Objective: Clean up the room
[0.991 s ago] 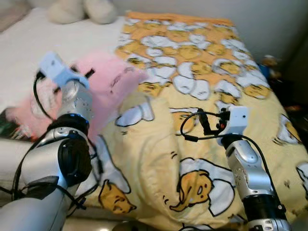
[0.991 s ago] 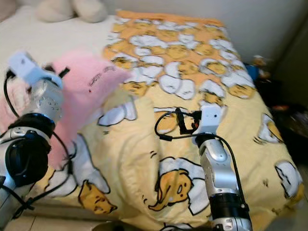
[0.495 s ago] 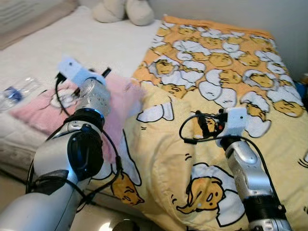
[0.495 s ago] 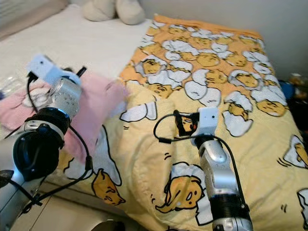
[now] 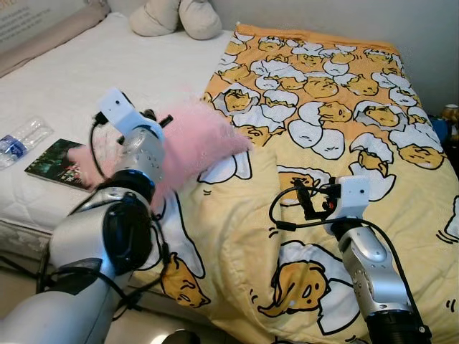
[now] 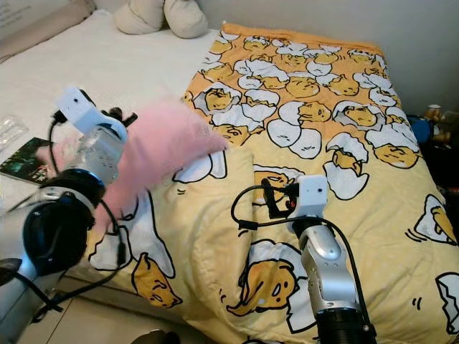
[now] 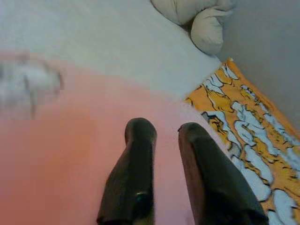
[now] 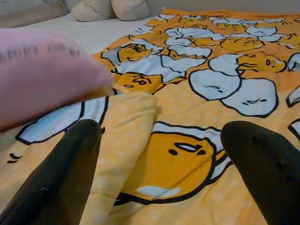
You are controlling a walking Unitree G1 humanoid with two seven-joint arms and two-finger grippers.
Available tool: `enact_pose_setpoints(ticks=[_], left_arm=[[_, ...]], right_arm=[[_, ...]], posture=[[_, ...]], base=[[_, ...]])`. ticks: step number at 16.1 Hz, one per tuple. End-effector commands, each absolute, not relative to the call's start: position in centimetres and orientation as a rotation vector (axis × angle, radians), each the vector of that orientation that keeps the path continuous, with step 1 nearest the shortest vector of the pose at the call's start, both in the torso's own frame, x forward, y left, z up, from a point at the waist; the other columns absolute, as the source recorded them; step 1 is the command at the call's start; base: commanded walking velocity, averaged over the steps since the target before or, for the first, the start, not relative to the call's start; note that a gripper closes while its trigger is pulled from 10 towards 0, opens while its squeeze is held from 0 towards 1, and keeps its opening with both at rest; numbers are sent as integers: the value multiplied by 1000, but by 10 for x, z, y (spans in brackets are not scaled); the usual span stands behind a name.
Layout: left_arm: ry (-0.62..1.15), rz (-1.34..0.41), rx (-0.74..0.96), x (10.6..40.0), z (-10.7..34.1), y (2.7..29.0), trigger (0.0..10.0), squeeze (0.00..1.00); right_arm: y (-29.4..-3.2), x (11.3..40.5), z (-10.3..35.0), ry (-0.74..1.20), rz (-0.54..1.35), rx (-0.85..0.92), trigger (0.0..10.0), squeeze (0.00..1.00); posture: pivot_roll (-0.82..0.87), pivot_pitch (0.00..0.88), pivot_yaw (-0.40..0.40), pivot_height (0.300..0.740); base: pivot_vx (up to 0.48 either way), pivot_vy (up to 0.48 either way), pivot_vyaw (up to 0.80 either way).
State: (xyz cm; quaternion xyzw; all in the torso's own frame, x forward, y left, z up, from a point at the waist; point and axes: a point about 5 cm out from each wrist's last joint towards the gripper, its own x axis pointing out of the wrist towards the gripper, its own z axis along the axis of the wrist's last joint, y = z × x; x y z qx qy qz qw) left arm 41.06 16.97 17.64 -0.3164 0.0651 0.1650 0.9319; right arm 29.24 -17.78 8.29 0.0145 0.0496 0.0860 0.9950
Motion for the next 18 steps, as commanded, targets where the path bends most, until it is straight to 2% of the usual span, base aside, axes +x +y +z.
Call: enact_pose_setpoints(ticks=[1, 4, 5, 6, 7, 9, 10, 11, 14, 15, 18], left_arm=[[137, 361, -701, 411, 178, 163, 10000, 1000], [67, 343, -705, 416, 199, 165, 10000, 1000], [29, 326, -650, 418, 208, 170, 10000, 890], [-107, 296, -347, 419, 238, 195, 10000, 0], [-151, 298, -289, 418, 245, 204, 10000, 0], [-260, 320, -60, 410, 256, 231, 10000, 0], [-286, 282, 32, 404, 251, 241, 10000, 1000], [-241, 232, 99, 400, 234, 241, 10000, 1000], [-57, 39, 123, 379, 152, 208, 10000, 1000], [-59, -37, 115, 362, 134, 195, 10000, 1000], [-216, -136, 115, 334, 147, 179, 10000, 1000]], right_arm=[[-179, 292, 88, 89, 175, 22, 10000, 0], [-176, 293, 88, 89, 190, 16, 10000, 0], [-176, 294, 89, 84, 186, 19, 10000, 0], [-175, 294, 93, 54, 166, 34, 10000, 0], [-175, 294, 94, 47, 155, 35, 10000, 0], [-177, 292, 98, 18, 118, 29, 10000, 0], [-178, 290, 104, -14, 98, 30, 10000, 0], [-179, 289, 107, -34, 77, 37, 10000, 0], [-181, 287, 104, -56, 22, 59, 10000, 0], [-180, 287, 103, -67, 15, 64, 10000, 0], [-181, 282, 106, -93, -30, 83, 10000, 0]], posture=[[-190, 0, -2, 740], [-188, 0, 4, 740], [-188, 0, 6, 740], [-183, 0, 20, 740], [-181, 0, 22, 740], [-156, 0, 33, 740], [-137, 0, 37, 740], [-130, 0, 38, 740], [-100, 0, 52, 740], [-100, 0, 77, 740], [-105, 0, 90, 740]], base=[[0, 0, 0], [0, 0, 0], [0, 0, 0], [0, 0, 0], [0, 0, 0], [0, 0, 0], [0, 0, 0], [0, 0, 0], [0, 0, 0], [0, 0, 0], [0, 0, 0]])
